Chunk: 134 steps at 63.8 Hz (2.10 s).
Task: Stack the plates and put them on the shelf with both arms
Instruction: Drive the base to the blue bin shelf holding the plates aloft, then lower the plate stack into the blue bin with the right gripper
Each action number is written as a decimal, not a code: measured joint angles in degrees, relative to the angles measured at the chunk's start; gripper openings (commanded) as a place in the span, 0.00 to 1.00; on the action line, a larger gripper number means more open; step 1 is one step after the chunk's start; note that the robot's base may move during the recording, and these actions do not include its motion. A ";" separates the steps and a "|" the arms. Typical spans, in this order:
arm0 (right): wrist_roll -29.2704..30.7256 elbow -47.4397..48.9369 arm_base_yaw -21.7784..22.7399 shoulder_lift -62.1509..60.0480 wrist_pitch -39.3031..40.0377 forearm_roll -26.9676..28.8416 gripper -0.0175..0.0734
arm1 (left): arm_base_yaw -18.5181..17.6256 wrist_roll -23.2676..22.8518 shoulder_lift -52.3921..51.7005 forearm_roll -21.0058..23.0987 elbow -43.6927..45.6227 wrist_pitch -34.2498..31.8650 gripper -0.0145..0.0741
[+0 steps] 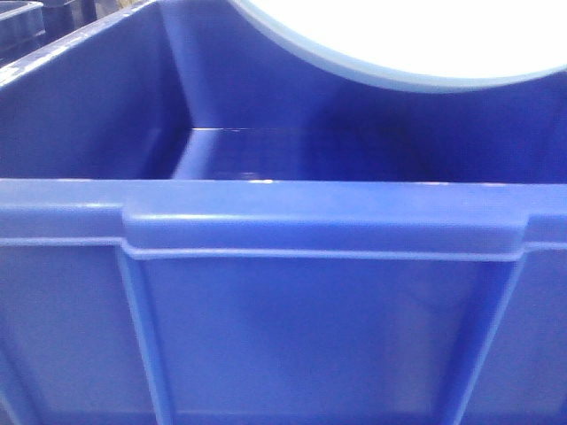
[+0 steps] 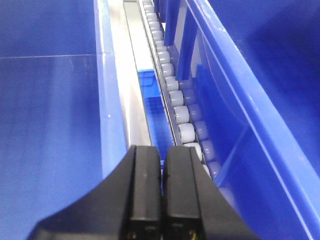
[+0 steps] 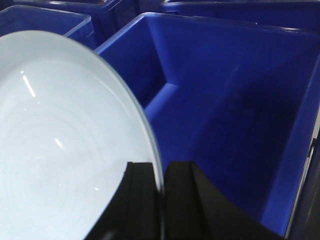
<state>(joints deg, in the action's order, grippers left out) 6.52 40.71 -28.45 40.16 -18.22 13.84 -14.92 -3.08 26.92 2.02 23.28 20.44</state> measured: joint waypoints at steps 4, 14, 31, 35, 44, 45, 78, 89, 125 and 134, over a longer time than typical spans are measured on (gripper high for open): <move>0.00 0.00 0.00 0.00 0.00 0.00 0.26 | 0.00 0.00 0.00 0.00 0.00 0.00 0.26; 0.00 0.00 0.00 0.00 0.00 0.00 0.26 | 0.00 0.00 0.00 0.00 0.00 0.00 0.26; 0.00 0.00 0.00 0.00 0.00 0.00 0.26 | 0.00 0.00 0.00 0.00 -0.10 0.00 0.26; 0.00 0.00 0.00 0.00 0.00 0.00 0.26 | 0.00 0.00 0.00 0.00 -0.10 0.00 0.26; 0.00 0.00 0.00 0.00 0.00 0.00 0.26 | 0.00 0.00 0.00 0.00 -0.10 0.00 0.26; 0.00 0.00 0.00 0.00 0.00 0.00 0.26 | 0.00 0.00 0.00 0.00 -0.10 0.00 0.26; 6.84 18.28 -0.48 17.62 -12.52 0.00 0.26 | 0.00 0.00 0.00 0.00 -0.10 0.00 0.26; 9.13 25.96 -2.70 31.93 -17.83 -0.19 0.26 | 0.00 0.00 0.00 0.00 -0.10 0.00 0.26; 9.48 40.79 -4.15 61.07 -24.99 -6.36 0.26 | 0.00 0.00 0.00 0.00 -0.10 0.00 0.26; 9.48 41.01 -4.15 63.05 -25.52 -7.08 0.26 | 0.00 0.00 0.00 0.00 -0.10 0.00 0.26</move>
<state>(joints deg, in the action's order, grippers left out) 16.00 81.72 -32.60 103.21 -43.74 6.76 -14.92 -3.08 26.92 2.02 23.18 20.44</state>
